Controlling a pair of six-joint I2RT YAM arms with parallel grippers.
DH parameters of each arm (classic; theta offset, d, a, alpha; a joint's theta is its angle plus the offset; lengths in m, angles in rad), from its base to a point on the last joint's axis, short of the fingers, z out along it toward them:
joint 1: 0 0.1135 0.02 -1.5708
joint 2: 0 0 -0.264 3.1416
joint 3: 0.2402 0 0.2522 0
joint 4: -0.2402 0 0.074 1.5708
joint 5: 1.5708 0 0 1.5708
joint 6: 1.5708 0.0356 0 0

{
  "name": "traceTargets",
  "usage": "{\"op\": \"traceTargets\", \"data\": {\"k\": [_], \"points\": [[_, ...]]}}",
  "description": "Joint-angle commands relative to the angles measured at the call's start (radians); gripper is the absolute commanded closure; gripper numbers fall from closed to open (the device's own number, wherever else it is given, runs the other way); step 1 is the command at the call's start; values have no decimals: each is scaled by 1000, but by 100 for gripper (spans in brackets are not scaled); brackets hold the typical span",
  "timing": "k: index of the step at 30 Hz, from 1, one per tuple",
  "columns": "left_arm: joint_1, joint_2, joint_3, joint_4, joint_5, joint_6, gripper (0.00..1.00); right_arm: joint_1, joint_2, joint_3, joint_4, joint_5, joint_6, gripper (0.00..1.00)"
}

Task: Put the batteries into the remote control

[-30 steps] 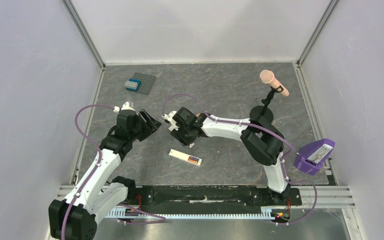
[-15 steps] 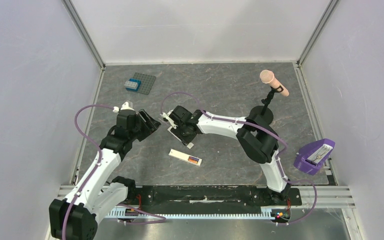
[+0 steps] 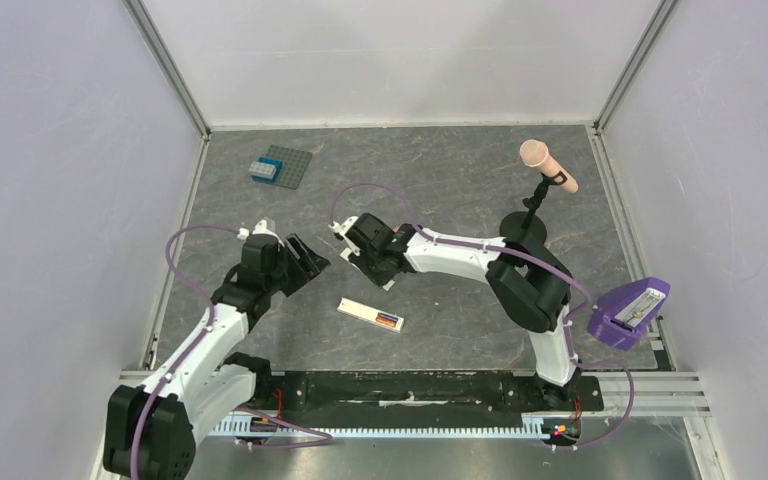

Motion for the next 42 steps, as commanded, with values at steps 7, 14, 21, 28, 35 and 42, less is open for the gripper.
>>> {"op": "traceTargets", "data": {"k": [7,14,21,28,35,42], "points": [[3,130,-66,271,123,-36,28,-7,-82,-31,33,3,20,67],[3,174,-64,329,108,-50,29,-13,-50,-19,-44,33,22,47],[3,183,-48,313,75,-47,29,-20,-1,15,-126,-22,26,47],[3,194,-42,313,80,-41,30,-33,46,32,-106,-47,-1,52],[3,196,-39,311,73,-37,30,-60,91,63,-147,-84,9,61],[3,223,-27,314,82,-40,30,-62,78,38,-150,-73,17,80]]}}
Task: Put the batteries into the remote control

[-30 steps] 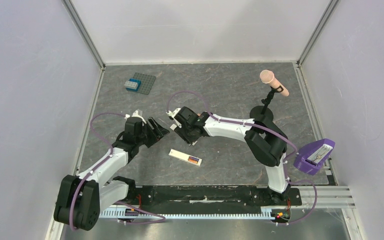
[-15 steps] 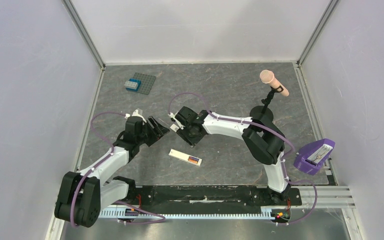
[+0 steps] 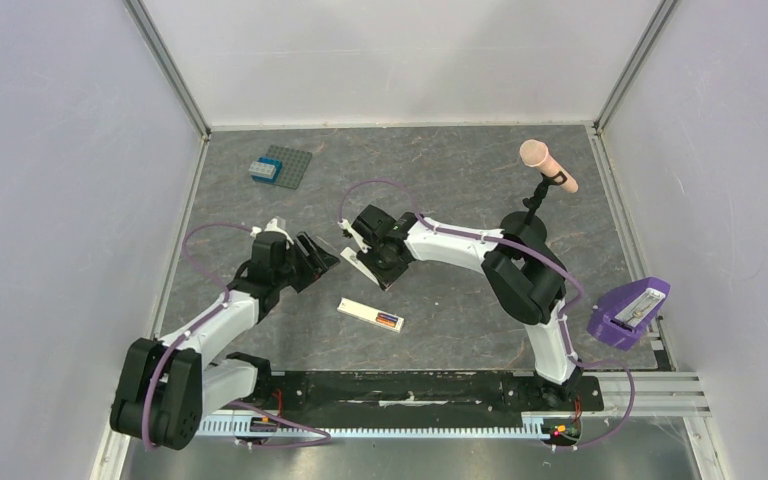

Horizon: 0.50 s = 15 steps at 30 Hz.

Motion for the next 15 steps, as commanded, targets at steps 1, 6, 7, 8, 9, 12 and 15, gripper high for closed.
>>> {"op": "traceTargets", "data": {"k": [1,6,7,8,9,12,15], "points": [[3,21,39,42,-8,-15,30,-3,29,-14,8,37,1,81],[1,66,22,125,51,-34,30,-3,-13,26,11,56,10,78],[0,83,21,142,61,-33,30,-3,-22,33,11,50,11,77],[-1,98,19,160,68,-36,30,-3,-28,40,9,45,14,77],[-3,111,17,174,72,-36,30,-3,-34,44,7,38,14,77],[-7,149,5,232,80,-42,30,-3,-45,54,-2,24,18,76],[-16,170,-5,276,77,-51,31,-3,-57,53,-4,14,23,75]]}}
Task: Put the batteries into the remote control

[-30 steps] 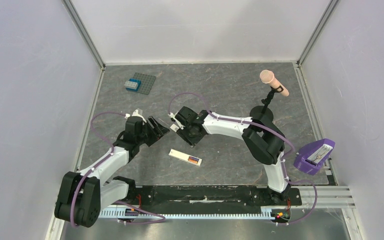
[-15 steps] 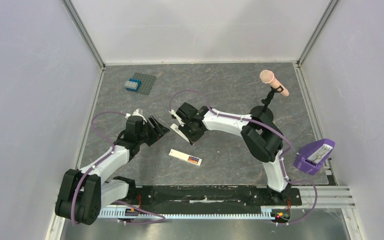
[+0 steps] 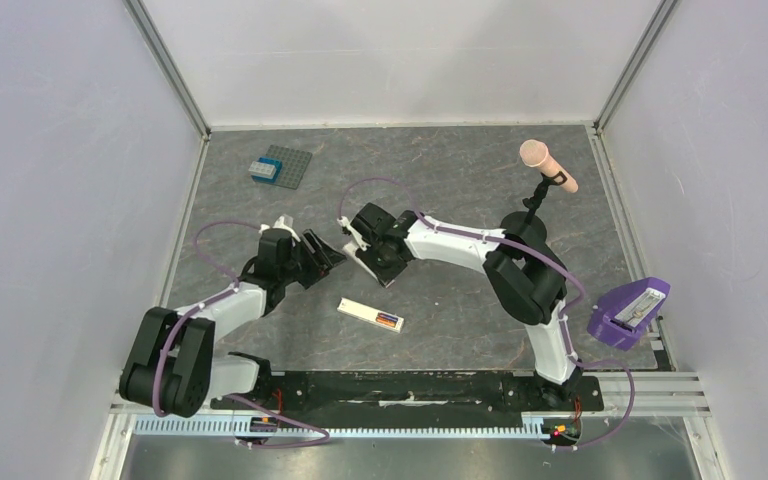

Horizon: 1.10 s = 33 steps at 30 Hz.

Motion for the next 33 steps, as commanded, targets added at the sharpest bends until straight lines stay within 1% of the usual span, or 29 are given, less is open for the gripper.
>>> {"op": "traceTargets", "data": {"k": [1,7,10,13,15,17,23,33], "points": [[-18,27,-10,131,14,-33,31,-2,-58,40,2,-1,16,76],[-72,62,-15,155,-26,-52,31,-2,-73,31,15,-62,35,75],[-90,76,-26,167,-56,-68,31,-2,-71,17,20,-57,42,73],[-95,74,-34,174,-85,-82,32,-2,-67,-3,41,-42,61,61],[-95,61,-41,174,-111,-91,32,2,-62,-13,52,1,78,51],[-95,43,-50,172,-137,-99,33,4,-53,-18,62,25,83,47],[-95,11,-50,149,-182,-100,33,10,-8,-20,58,37,91,46],[-95,33,-37,150,-181,-101,33,15,68,-11,12,29,95,53]]}}
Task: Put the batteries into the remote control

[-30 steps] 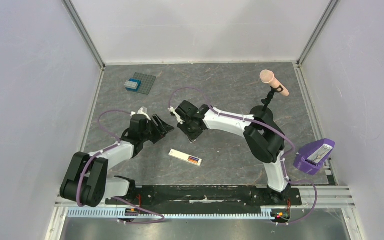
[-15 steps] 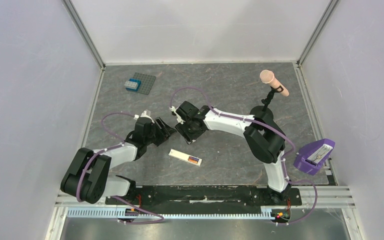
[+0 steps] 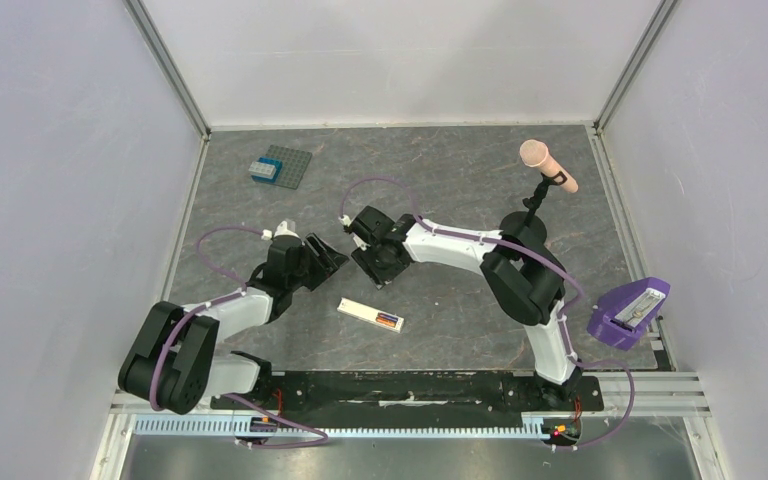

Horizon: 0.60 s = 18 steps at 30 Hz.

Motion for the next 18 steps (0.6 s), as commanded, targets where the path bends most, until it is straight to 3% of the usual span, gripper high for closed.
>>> {"op": "traceTargets", "data": {"k": [1,8,18], "points": [[-2,4,11,24,-26,-22,33,4,73,4,-34,5,18,55],[-3,16,14,36,-9,-6,33,4,101,4,-72,-13,45,82],[-73,139,19,174,37,-65,33,0,64,104,-163,-27,57,83]]}}
